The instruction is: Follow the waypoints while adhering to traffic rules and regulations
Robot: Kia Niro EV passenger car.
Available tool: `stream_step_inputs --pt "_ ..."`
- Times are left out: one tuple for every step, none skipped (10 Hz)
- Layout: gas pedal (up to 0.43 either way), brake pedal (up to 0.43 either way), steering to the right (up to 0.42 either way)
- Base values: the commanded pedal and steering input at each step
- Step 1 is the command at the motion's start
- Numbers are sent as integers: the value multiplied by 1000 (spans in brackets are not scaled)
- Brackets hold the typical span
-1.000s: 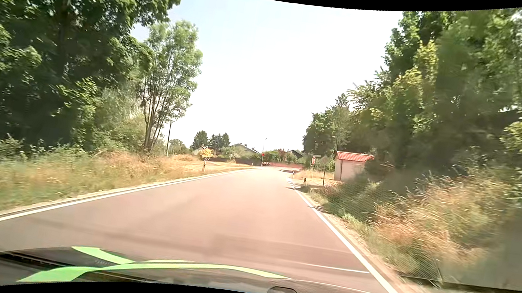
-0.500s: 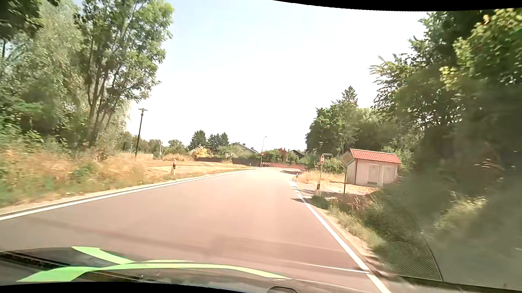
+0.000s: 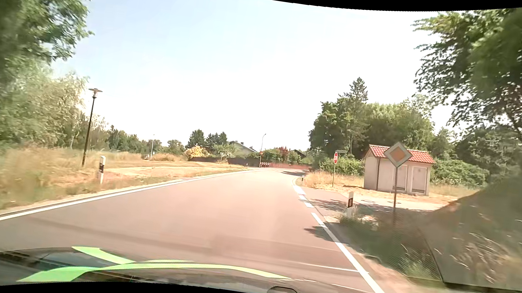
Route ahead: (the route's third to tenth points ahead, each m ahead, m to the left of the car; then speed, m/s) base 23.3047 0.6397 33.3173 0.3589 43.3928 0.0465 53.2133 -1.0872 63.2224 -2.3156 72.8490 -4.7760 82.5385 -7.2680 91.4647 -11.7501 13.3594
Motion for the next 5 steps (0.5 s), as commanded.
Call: stream_step_inputs --pt "87 0 -4" --pt "87 0 -4" --pt "87 0 -4" --pt "87 0 -4" --pt "87 0 -4"
